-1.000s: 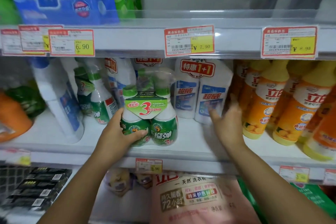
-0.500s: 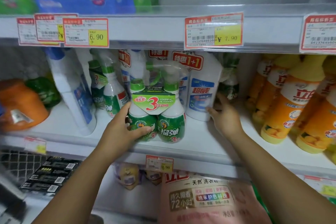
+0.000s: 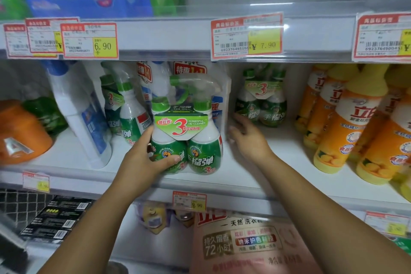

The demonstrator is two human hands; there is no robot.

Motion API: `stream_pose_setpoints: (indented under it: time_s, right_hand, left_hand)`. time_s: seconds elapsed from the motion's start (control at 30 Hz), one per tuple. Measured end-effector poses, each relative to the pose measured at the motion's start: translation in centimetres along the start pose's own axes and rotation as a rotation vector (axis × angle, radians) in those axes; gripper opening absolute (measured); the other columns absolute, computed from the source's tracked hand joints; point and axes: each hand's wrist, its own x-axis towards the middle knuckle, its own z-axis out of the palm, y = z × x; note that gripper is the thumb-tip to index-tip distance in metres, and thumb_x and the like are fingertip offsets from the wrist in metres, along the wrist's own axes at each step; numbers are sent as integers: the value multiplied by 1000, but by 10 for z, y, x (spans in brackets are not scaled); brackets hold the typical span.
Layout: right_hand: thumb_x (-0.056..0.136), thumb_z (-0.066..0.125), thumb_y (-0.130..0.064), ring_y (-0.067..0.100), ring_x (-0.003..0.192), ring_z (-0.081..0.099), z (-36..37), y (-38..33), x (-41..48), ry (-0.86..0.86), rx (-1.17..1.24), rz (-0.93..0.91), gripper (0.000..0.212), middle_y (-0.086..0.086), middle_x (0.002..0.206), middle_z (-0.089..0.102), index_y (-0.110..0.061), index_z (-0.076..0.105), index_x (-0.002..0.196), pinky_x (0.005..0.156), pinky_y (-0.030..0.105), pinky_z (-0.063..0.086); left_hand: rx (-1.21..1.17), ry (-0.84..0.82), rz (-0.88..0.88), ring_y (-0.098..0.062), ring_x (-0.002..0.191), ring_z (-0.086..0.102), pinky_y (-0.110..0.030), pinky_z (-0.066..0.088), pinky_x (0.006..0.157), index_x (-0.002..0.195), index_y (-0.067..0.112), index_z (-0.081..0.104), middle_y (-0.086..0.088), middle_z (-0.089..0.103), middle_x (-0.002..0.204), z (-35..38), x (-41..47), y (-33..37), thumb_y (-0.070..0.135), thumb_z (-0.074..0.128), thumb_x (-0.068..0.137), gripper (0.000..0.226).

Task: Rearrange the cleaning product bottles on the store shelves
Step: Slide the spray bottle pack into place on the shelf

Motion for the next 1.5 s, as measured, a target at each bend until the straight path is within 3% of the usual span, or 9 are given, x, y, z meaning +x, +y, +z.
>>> stream_pose_setpoints:
  time_s: [0.13,0.23,0.33,0.47,0.57,0.7,0.83,0.97,1.5]
  right_hand:
    - [89,52,-50,7,103,62,-30,-9,-47,-61,188,60,45,-5,117,63,-29,49,128,100,39,47]
    - [66,71,-58,-1,114,53,-38,-16,-68,-159,90,-48,82,-14,128,54,-33,40,137,99,26,44]
    - [54,83,-53,6,119,50,-46,-2,-71,-84,-64,-98,103,-9,137,47,-37,30,142,101,33,46]
    - [63,83,-35,14,116,53,-72,17,-68,137,-137,-91,88,-3,133,51,-28,35,137,98,41,48]
    - [69,83,-19,19,115,54,-87,24,-63,214,-157,-125,80,-7,122,53,-24,39,135,98,42,47]
    - [72,79,-7,15,112,56,-93,26,-47,242,-110,-183,71,-9,120,56,-29,42,129,99,34,45]
    - [78,74,-12,20,126,49,-95,36,-26,237,-161,-142,78,0,139,51,-21,32,143,104,32,38]
    - [80,73,-12,23,130,44,-91,38,-11,236,-203,-143,81,6,144,45,-15,27,146,102,23,32]
    - [86,66,-10,18,125,45,-80,39,-6,282,-179,-120,71,4,140,47,-15,28,145,101,26,34]
  left_hand:
    - [28,3,37,7,98,53,-9,38,75,129,42,40,16,57,121,17,2,9,33,80,67,75]
    - [52,-9,74,-1,100,54,-14,40,79,132,40,38,13,55,125,39,5,19,35,80,67,78]
    - [12,-56,94,-5,106,55,-19,42,86,137,40,32,11,51,127,66,9,30,35,78,69,82]
    - [-154,-143,109,-1,105,54,-30,43,102,142,37,26,3,34,133,103,9,43,20,72,78,81]
    - [-154,-149,161,-1,108,51,-33,40,106,142,33,27,-2,34,130,120,9,46,11,66,83,73]
    - [100,-178,235,-6,119,44,-18,33,99,142,33,30,6,38,136,117,8,44,28,58,89,60]
    - [263,-195,283,-4,121,42,-15,27,98,137,32,40,10,41,139,101,6,37,36,53,90,49]
    - [322,-195,266,-1,118,44,-14,28,97,131,28,49,12,48,134,83,6,27,37,54,90,43]
    - [409,-192,191,-2,121,41,-15,25,97,129,32,51,14,46,135,41,-4,2,41,53,90,40]
